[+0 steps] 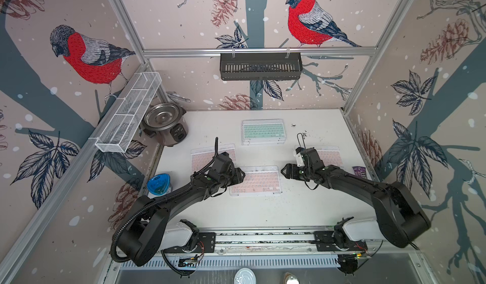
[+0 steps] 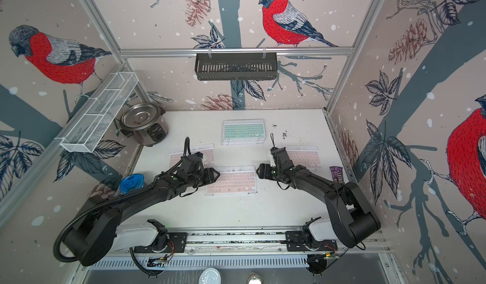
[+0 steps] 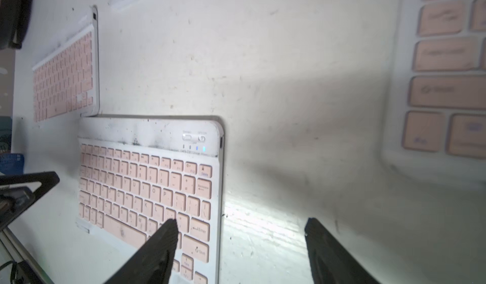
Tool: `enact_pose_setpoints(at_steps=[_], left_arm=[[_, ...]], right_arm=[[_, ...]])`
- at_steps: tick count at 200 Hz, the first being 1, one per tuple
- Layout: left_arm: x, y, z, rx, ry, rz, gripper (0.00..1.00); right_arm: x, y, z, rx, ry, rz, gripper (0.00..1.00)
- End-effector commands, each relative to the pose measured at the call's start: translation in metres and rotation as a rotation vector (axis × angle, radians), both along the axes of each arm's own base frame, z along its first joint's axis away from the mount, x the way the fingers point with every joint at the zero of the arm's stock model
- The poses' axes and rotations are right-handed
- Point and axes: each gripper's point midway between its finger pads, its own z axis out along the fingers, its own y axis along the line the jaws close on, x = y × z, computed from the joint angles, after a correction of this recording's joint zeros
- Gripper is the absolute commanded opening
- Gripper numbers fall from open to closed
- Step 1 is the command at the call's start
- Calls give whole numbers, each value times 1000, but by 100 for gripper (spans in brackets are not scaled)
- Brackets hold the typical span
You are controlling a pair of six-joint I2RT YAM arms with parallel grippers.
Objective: Stack the numeric keypads
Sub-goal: Move the numeric keypad to the center of the board.
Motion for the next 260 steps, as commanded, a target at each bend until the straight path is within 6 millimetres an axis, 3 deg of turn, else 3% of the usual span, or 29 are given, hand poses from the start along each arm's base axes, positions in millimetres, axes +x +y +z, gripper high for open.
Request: enact_pose_setpoints(at_steps=[1,34,112,182,223,260], left_arm=[[-7,13,-10,50,29,-10,59],[-7,24,-18,83,45,5,59],[-11,19,-29,86,84,-39,59],[-12,20,-35,106,101,-45,59],[-12,14,-39,93,110,-67,59],[-18,-4,-38,65,108,-107,59]], right_arm=[[-1,4,-5,-14,-6,3,78],[-11,14,-11,-16,17,33,79],[-33,37,-21,29,81,70,79],[-39,47,-21,62,106,79,79],[-41,49,-22,68,113,79,79],[-44,46,-23,64,123,75,79]])
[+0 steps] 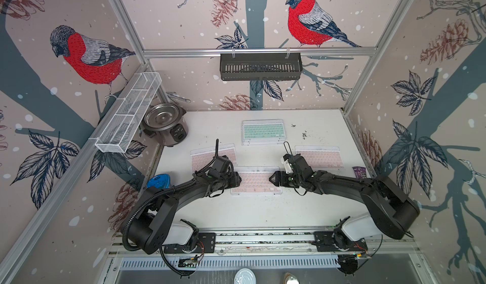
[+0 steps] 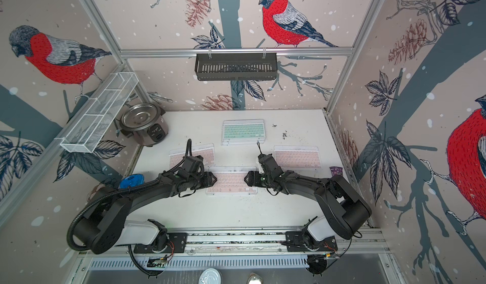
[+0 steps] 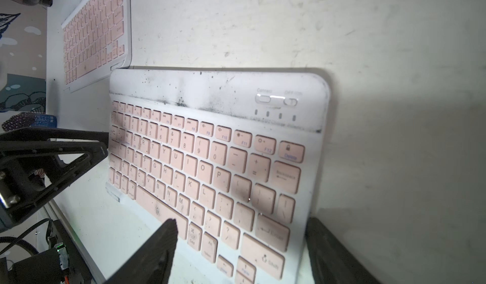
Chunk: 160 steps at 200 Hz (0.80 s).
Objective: Stack the numeric keypads
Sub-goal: Move the numeric keypad to the center of the board.
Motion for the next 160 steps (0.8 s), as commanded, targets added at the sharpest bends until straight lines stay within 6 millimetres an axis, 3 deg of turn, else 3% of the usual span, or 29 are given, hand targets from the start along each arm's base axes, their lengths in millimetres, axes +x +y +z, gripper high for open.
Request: enact_pose_setpoints(at_steps=[1,51,109,160], left_arm=[[-12,-12,-3,-25,45,-35,59],[-25,-34,-5,-68,69,-67,58],[-25,-31,-8,-58,69,-45,58],[-25,-30,-10,-46,69,-51,58]], right_arm=[[-14,-8,-11,-31,72,-6,79],[-11,-35,-8,-50,70,-65,79],[-7,-56,-8,-72,62,-90,80],[-10,-49,-11,-85,54,-59,80]])
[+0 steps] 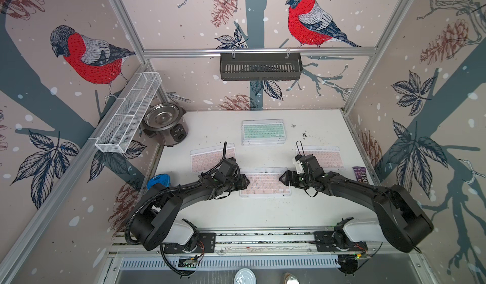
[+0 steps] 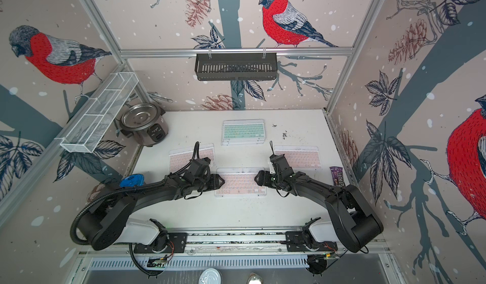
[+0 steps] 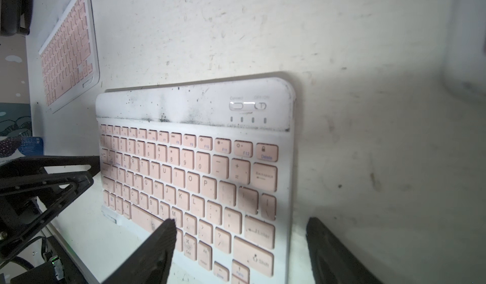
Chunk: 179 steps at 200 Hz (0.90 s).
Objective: Stack the numeric keypads
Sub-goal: Move the numeric keypad to the center of the board, then pick up the numeric keypad from the center of the board.
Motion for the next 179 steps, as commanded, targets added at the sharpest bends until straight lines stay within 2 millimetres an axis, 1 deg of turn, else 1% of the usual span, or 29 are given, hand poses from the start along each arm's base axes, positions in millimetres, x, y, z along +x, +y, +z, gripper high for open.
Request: enact_pose_setpoints(at_steps=[1,35,54,70,108,130,163,168,179], left_arm=[[-13,7,-12,36,64,-2,58],[-14,6,-13,29,68,-5,58],[-16,7,-15,27,70,-6,58],[-18,6,-16,19,74,-12,58],[-23,3,-21,6,85,-25,58],[-23,2,-21,5,83,-27,58],[-24,0,-20,-7,85,-35,58],[-24,-1,-20,-9,86,-36,58],[-25,-2,-21,-11,89,-41,58]], right_arm=[[-12,0,-10,-47,34,27,80],[-18,21,-5,16,47,71,79],[-17,28,8,72,33,84,79],[-15,31,21,133,19,87,79],[-14,35,52,367,4,103,79],[-15,37,62,417,-10,119,78],[-19,39,65,451,1,132,78],[-20,39,73,468,-22,141,78],[-21,40,77,485,-30,149,78]])
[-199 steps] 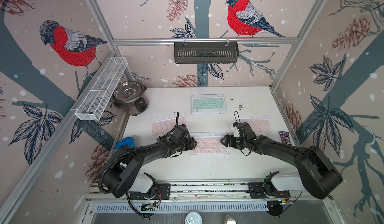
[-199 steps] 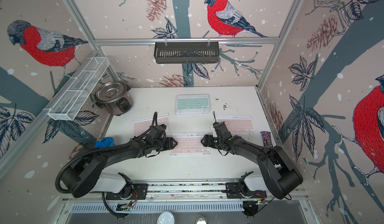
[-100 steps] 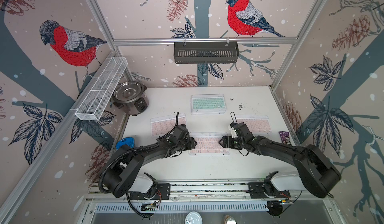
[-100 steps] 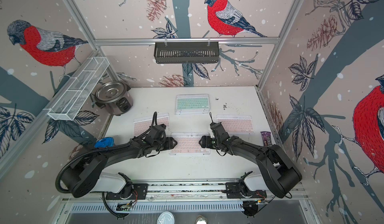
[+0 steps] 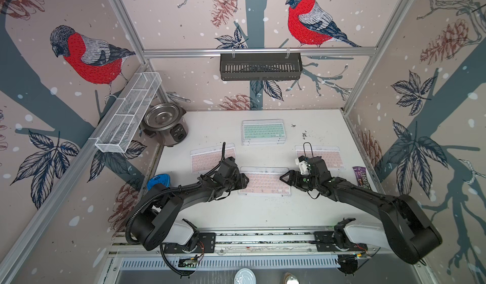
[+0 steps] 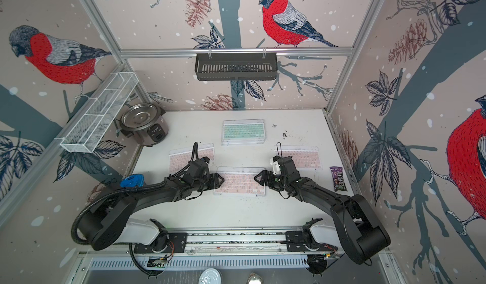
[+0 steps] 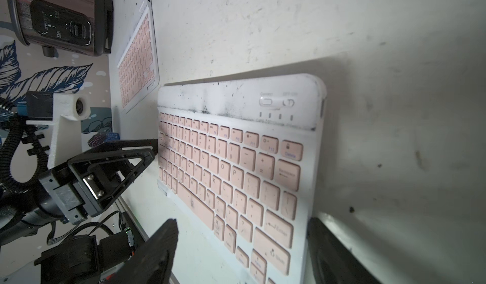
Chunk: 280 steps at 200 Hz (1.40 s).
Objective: Stack the numeric keypads
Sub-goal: Pick up the numeric keypad from the center of the board.
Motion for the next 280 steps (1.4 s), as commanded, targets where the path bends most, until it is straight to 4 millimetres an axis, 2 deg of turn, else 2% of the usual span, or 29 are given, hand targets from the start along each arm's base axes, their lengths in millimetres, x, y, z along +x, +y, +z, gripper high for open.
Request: enact_pose_setpoints(at_steps=[1,56,138,156,180,202,253,280], left_arm=[[-30,-2,-17,-5,139,-56,58],[-33,-6,-16,-21,141,-78,58],[-38,-14,-13,-50,140,-111,58],[-39,-9,-15,-29,148,-90,58],[-41,-1,-18,-2,156,-65,58],[-41,3,-18,12,154,-50,58],[-41,3,-21,16,159,-45,58],[-41,3,-20,17,157,-50,58]], right_arm=[[-10,31,50,227,-87,153,78],[-17,33,64,272,-114,175,78],[-24,38,57,302,-90,187,78],[-16,32,44,204,-85,150,78],[-2,13,18,36,-42,74,79],[4,1,-2,-41,0,33,79],[10,-12,-21,-165,7,-8,81],[10,-16,-25,-237,-9,-10,81]])
